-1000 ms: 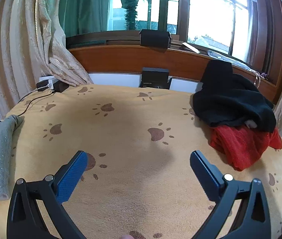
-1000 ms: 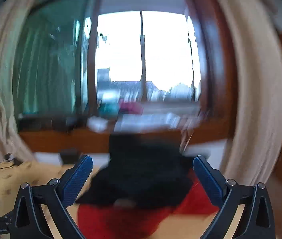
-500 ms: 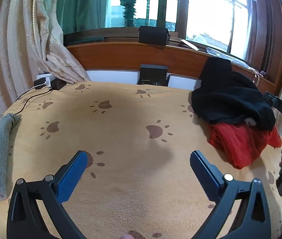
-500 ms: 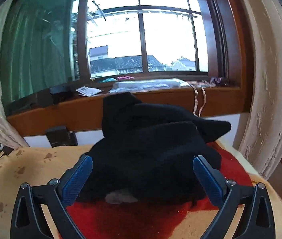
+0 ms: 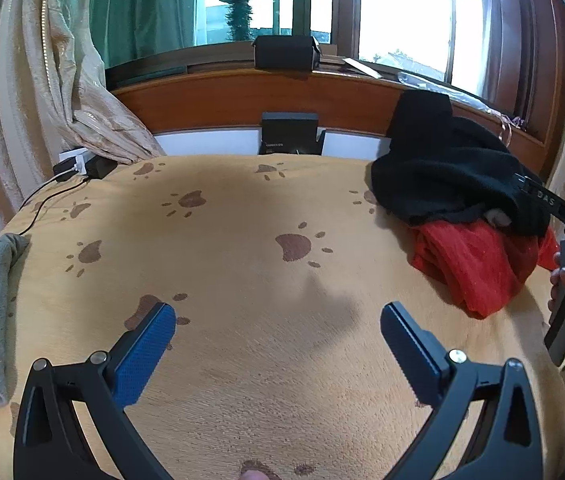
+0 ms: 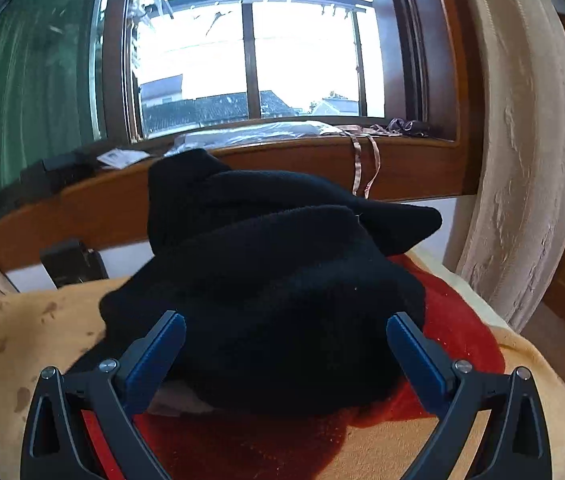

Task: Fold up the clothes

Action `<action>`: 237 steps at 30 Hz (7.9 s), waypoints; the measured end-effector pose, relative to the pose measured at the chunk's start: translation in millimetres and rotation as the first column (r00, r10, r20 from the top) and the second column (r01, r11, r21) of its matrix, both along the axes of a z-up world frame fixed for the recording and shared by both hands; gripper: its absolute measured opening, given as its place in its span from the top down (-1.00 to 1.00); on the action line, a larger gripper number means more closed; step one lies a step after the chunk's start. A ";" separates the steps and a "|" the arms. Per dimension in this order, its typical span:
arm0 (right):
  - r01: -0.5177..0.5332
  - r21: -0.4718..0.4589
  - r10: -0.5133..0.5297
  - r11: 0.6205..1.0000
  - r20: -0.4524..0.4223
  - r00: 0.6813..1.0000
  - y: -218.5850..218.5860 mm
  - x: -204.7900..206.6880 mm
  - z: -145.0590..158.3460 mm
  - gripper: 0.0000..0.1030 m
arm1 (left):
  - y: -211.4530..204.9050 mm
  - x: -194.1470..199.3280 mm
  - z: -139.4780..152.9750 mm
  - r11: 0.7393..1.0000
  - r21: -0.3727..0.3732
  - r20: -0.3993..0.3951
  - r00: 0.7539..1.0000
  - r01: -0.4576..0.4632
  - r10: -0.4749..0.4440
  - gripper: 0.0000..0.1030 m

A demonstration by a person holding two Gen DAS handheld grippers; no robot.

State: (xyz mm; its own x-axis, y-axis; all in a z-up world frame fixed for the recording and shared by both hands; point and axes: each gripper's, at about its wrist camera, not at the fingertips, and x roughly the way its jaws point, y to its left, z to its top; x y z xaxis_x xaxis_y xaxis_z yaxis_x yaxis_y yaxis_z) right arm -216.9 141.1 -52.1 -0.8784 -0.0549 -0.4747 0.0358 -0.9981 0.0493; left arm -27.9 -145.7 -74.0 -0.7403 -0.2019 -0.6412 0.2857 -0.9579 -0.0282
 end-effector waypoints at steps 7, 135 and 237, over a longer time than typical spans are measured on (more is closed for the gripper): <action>-0.032 0.021 0.030 0.999 0.083 0.996 -6.1 -18.5 -17.2 -0.99 | 1.8 -3.5 -4.6 1.000 -0.010 0.019 1.000 0.003 -0.003 -1.00; -0.550 -0.297 0.530 0.781 -0.152 0.835 -1.0 173.6 57.5 0.76 | -15.0 9.1 5.4 0.995 0.087 -0.017 0.998 -0.052 0.053 -1.00; -0.280 -0.387 0.267 0.879 -0.089 0.960 100.7 173.6 -16.8 -0.68 | 24.7 -217.2 1.3 0.657 0.361 -0.034 0.714 0.662 -0.700 0.77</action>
